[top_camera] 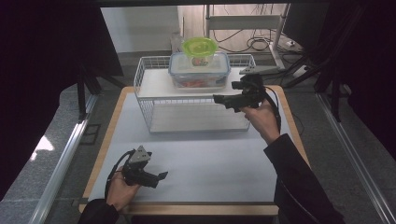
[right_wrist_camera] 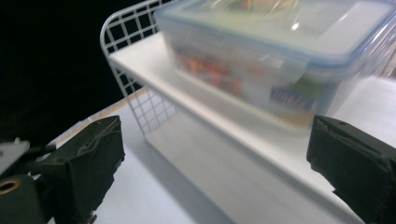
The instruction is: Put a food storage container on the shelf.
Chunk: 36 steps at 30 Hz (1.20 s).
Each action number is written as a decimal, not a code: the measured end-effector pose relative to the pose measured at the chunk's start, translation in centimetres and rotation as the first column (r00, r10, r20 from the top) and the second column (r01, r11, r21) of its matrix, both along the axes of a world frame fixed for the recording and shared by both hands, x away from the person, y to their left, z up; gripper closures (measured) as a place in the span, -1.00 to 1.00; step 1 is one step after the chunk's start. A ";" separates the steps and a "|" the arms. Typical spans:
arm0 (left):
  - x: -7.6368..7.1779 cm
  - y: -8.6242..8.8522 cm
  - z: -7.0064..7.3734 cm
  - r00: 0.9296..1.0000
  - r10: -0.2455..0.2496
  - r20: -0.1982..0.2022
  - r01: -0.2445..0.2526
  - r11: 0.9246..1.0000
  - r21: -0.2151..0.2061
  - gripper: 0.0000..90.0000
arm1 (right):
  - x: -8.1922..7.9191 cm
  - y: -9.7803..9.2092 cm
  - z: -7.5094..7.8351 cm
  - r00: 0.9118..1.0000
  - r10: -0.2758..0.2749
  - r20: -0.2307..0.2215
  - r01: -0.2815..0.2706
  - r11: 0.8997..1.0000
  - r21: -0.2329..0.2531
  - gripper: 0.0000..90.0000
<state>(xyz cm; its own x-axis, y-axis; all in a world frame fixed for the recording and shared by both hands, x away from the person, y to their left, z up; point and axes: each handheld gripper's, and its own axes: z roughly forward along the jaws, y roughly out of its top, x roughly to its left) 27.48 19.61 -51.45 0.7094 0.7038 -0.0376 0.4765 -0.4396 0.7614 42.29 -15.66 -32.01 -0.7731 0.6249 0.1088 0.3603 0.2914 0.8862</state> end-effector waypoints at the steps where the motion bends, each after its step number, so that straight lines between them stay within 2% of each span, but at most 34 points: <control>1: 0.0 0.0 0.0 1.000 0.000 0.001 0.000 1.000 0.001 -0.96 | -0.4 -0.1 -0.4 1.000 0.006 0.000 -0.006 1.000 -0.004 -0.93; 7: 0.0 0.0 0.0 1.000 -0.002 0.010 0.002 1.000 0.008 -0.96 | -2.2 -0.8 -2.4 1.000 0.016 0.023 -0.015 1.000 -0.023 -0.99; 15: 0.0 -0.1 0.0 1.000 -0.005 0.014 0.005 1.000 0.018 -0.97 | -4.3 -2.0 -4.8 1.000 0.001 0.028 0.001 0.998 -0.061 -1.00; 25: 0.0 -0.2 -0.1 1.000 -0.007 0.014 0.006 1.000 0.026 -0.97 | -6.2 -3.1 -7.0 0.999 -0.005 0.046 0.009 0.997 -0.083 -1.00; 32: 0.0 -0.2 -0.1 1.000 -0.010 0.014 0.010 0.999 0.031 -0.97 | -7.4 -3.6 -8.0 0.997 -0.005 0.081 0.013 0.995 -0.101 -1.00; 36: -0.1 -0.2 -0.1 1.000 -0.009 0.016 0.008 1.000 0.029 -0.97 | -7.9 -3.8 -8.5 0.997 -0.005 0.072 0.012 0.994 -0.108 -1.00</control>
<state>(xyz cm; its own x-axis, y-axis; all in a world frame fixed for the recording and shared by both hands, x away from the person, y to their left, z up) 27.41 19.40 -51.55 0.7157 0.6984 -0.0053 0.4601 -0.4658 0.7558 34.34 -19.50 -40.53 -0.7710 0.6367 -0.0152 0.3002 0.3843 0.8730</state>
